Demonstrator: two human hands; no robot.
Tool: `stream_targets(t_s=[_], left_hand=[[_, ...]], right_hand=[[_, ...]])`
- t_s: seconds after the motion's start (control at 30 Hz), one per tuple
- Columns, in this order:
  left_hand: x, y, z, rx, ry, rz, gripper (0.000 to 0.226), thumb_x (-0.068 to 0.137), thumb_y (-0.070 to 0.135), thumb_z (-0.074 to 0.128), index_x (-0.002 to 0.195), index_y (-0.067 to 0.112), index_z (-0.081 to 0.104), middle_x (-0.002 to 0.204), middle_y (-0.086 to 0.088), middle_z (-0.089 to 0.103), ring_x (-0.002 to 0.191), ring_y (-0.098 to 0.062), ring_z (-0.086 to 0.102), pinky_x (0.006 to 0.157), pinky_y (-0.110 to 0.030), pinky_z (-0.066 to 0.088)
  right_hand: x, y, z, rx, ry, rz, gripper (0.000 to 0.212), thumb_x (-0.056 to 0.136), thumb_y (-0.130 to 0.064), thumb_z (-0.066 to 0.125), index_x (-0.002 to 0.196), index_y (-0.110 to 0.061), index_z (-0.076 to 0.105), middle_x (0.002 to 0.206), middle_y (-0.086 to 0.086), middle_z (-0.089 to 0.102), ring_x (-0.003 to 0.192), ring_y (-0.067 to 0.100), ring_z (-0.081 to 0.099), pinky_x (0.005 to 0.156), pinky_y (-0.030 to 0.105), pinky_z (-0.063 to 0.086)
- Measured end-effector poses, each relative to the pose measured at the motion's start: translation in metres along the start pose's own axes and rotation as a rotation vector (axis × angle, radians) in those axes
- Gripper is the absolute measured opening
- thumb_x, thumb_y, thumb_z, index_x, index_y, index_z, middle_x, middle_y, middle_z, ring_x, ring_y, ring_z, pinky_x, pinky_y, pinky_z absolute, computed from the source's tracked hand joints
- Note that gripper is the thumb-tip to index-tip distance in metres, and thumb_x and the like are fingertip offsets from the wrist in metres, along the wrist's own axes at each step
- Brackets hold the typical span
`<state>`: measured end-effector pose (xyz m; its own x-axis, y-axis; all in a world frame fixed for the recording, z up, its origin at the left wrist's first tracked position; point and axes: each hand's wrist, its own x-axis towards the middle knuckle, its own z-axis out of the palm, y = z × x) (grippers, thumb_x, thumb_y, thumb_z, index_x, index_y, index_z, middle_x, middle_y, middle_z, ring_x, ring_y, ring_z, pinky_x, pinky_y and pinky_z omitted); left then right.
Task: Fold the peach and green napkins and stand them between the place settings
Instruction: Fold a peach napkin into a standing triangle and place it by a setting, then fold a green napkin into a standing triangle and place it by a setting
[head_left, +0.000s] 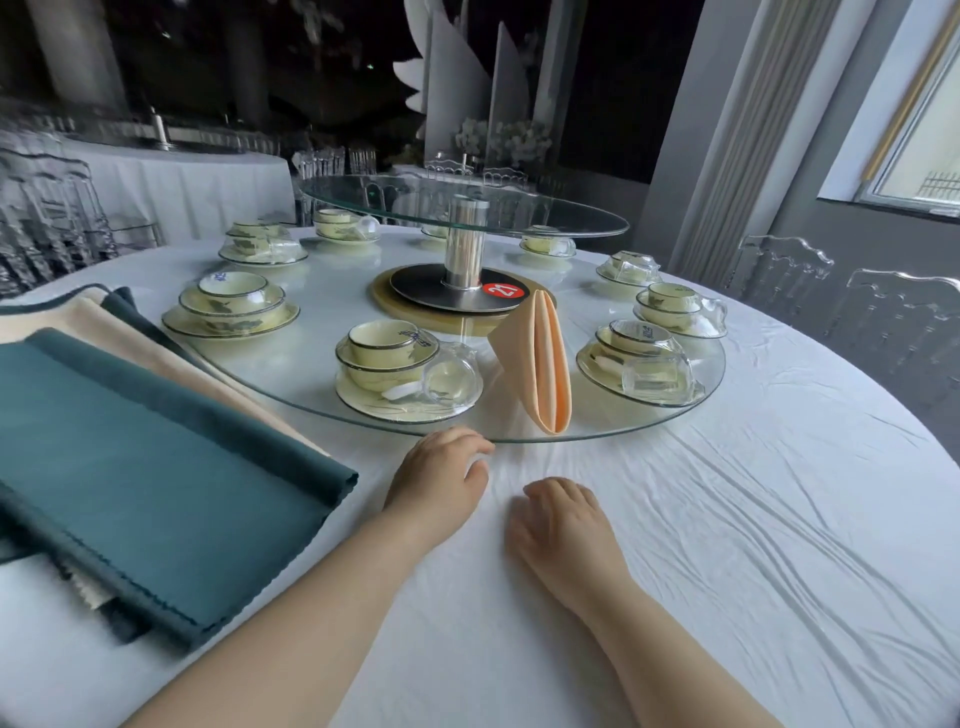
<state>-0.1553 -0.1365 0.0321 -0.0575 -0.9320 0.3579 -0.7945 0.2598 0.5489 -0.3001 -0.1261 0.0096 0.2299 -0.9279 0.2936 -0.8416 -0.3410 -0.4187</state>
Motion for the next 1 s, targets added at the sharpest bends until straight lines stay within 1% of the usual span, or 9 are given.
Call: stream_targets(t_s=[0.13, 0.23, 0.3, 0.4, 0.5, 0.67, 0.77, 0.87, 1.0], left_hand=[[-0.03, 0.0, -0.036, -0.009, -0.072, -0.001, 0.027, 0.094, 0.021, 0.046, 0.117, 0.02, 0.06, 0.121, 0.011, 0.055, 0.116, -0.01, 0.048, 0.091, -0.016, 0.033], [-0.062, -0.023, -0.08, 0.01, -0.075, 0.007, 0.023, 0.091, 0.016, 0.052, 0.111, 0.02, 0.063, 0.108, 0.016, 0.052, 0.106, -0.009, 0.051, 0.081, -0.001, 0.032], [-0.082, -0.047, -0.11, 0.065, -0.09, -0.063, 0.029, 0.09, 0.013, 0.054, 0.117, 0.022, 0.06, 0.115, 0.018, 0.046, 0.11, -0.002, 0.045, 0.081, 0.008, 0.021], [-0.105, -0.085, -0.143, 0.168, -0.22, -0.257, 0.046, 0.088, 0.02, 0.059, 0.13, 0.032, 0.045, 0.135, 0.019, 0.029, 0.128, -0.003, 0.031, 0.095, -0.006, 0.018], [-0.12, -0.106, -0.149, 0.116, -0.273, -0.365, 0.045, 0.084, 0.018, 0.065, 0.124, 0.031, 0.05, 0.143, 0.009, 0.032, 0.121, 0.001, 0.032, 0.09, -0.005, 0.018], [-0.128, -0.118, -0.138, -0.032, -0.035, -0.3, 0.034, 0.076, 0.006, 0.072, 0.075, 0.037, 0.059, 0.122, -0.002, 0.058, 0.112, -0.001, 0.04, 0.087, -0.004, 0.021], [-0.126, -0.121, -0.135, -0.032, -0.003, -0.307, 0.032, 0.076, 0.005, 0.071, 0.075, 0.035, 0.063, 0.11, -0.001, 0.062, 0.109, -0.006, 0.044, 0.085, -0.005, 0.024], [-0.12, -0.119, -0.136, -0.1, 0.09, -0.349, 0.011, 0.077, 0.003, 0.07, 0.085, 0.009, 0.074, 0.098, -0.002, 0.066, 0.095, -0.008, 0.056, 0.073, 0.001, 0.034], [-0.109, -0.098, -0.139, -0.117, 0.168, -0.354, 0.018, 0.08, 0.013, 0.069, 0.069, 0.027, 0.069, 0.06, 0.032, 0.061, 0.071, 0.013, 0.058, 0.068, 0.003, 0.038]], right_hand=[[-0.002, -0.003, 0.001, -0.059, -0.001, -0.027, 0.034, 0.09, -0.034, 0.04, 0.112, -0.014, 0.057, 0.121, 0.001, 0.052, 0.119, 0.022, 0.04, 0.095, 0.019, 0.027], [-0.003, -0.004, -0.001, -0.072, -0.007, -0.057, 0.027, 0.091, -0.028, 0.046, 0.111, -0.014, 0.057, 0.122, 0.003, 0.052, 0.119, 0.023, 0.039, 0.095, 0.02, 0.026], [-0.004, -0.004, -0.001, -0.081, -0.006, -0.065, 0.026, 0.092, -0.027, 0.046, 0.112, -0.014, 0.056, 0.123, 0.002, 0.051, 0.12, 0.023, 0.038, 0.095, 0.019, 0.024], [-0.005, -0.006, -0.002, -0.079, -0.007, -0.03, 0.025, 0.092, -0.026, 0.047, 0.111, -0.014, 0.056, 0.123, 0.003, 0.051, 0.12, 0.023, 0.038, 0.094, 0.02, 0.024], [-0.005, -0.007, -0.002, -0.08, -0.015, -0.027, 0.025, 0.091, -0.026, 0.048, 0.111, -0.014, 0.057, 0.123, 0.004, 0.051, 0.12, 0.025, 0.038, 0.094, 0.021, 0.024], [-0.006, -0.009, -0.003, -0.077, -0.021, -0.027, 0.024, 0.09, -0.025, 0.05, 0.11, -0.013, 0.058, 0.122, 0.005, 0.052, 0.119, 0.025, 0.04, 0.094, 0.022, 0.025], [-0.006, -0.01, -0.004, -0.071, -0.031, -0.004, 0.024, 0.09, -0.024, 0.051, 0.11, -0.013, 0.059, 0.122, 0.006, 0.053, 0.119, 0.026, 0.04, 0.095, 0.023, 0.025], [-0.005, -0.006, -0.001, -0.087, -0.032, 0.004, 0.026, 0.089, -0.024, 0.053, 0.111, -0.012, 0.059, 0.123, 0.007, 0.053, 0.12, 0.027, 0.04, 0.096, 0.024, 0.025], [-0.003, -0.01, -0.003, -0.058, 0.199, 0.018, 0.042, 0.082, -0.038, 0.054, 0.105, -0.005, 0.064, 0.115, 0.012, 0.061, 0.116, 0.035, 0.045, 0.096, 0.033, 0.027]])
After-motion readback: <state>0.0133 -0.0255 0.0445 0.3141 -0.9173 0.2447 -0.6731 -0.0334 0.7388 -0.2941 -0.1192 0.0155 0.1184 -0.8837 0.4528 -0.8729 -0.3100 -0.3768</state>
